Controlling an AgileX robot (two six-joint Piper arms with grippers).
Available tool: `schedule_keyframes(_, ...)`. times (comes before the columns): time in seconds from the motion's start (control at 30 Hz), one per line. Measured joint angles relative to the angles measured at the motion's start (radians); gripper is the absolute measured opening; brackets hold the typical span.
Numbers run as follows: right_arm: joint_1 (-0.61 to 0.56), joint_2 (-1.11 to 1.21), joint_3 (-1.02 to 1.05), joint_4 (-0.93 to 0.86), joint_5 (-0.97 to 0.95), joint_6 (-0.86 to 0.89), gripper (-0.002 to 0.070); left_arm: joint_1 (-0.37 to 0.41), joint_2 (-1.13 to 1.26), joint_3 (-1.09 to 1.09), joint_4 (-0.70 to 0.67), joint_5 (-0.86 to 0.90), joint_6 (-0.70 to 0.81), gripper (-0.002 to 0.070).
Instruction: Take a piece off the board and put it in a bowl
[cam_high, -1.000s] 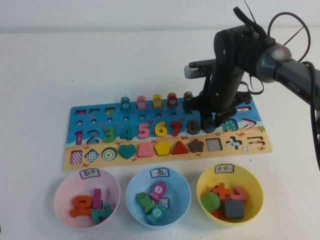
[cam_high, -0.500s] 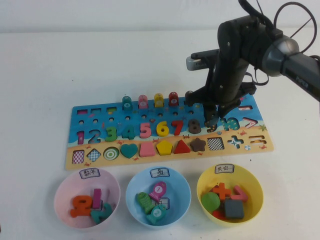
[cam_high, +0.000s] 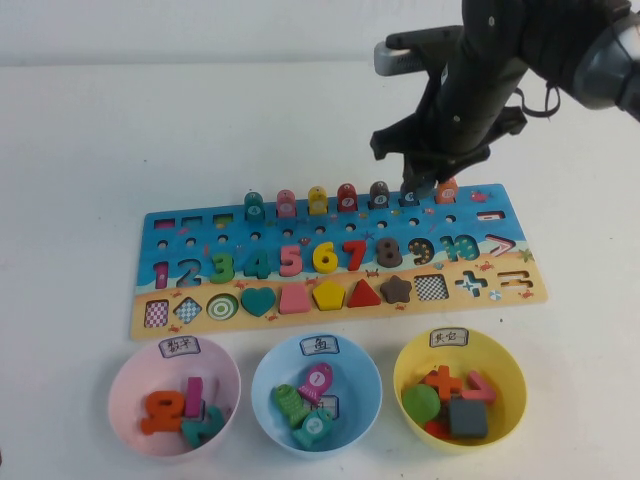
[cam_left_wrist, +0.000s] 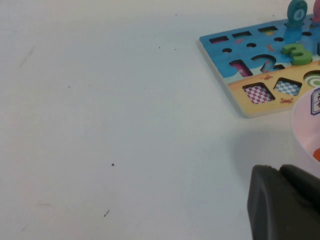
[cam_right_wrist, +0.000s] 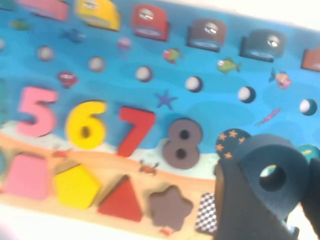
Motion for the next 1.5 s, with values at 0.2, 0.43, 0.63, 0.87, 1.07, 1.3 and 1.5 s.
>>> schedule_keyframes(0.2,0.061,-0.078,0.014,-0.006,0.002,-0.029,0.0241,0.000,0.000,0.000,0.000,0.000,0.000,-0.0004)
schedule_keyframes(0.43,0.138,-0.118,0.046,-0.009,0.006,-0.034,0.0241,0.000,0.000,0.000,0.000,0.000,0.000,-0.0005)
schedule_keyframes(0.63,0.259,-0.118,0.050,-0.009,0.006,-0.034,0.0241,0.000,0.000,0.000,0.000,0.000,0.000,-0.0005)
schedule_keyframes(0.87,0.425,-0.118,0.050,-0.009,0.006,-0.034,0.0241,0.000,0.000,0.000,0.000,0.000,0.000,-0.0005)
schedule_keyframes(1.07,0.513,-0.107,0.050,-0.009,0.006,-0.035,0.0241,0.000,0.000,0.000,0.000,0.000,0.000,-0.0005)
schedule_keyframes(1.3,0.535,-0.036,0.050,0.018,0.006,-0.035,0.0241,0.000,0.000,0.000,0.000,0.000,0.000,-0.0005)
schedule_keyframes(1.5,0.535,0.020,0.050,0.070,0.006,-0.035,0.0241,0.000,0.000,0.000,0.000,0.000,0.000,-0.0005)
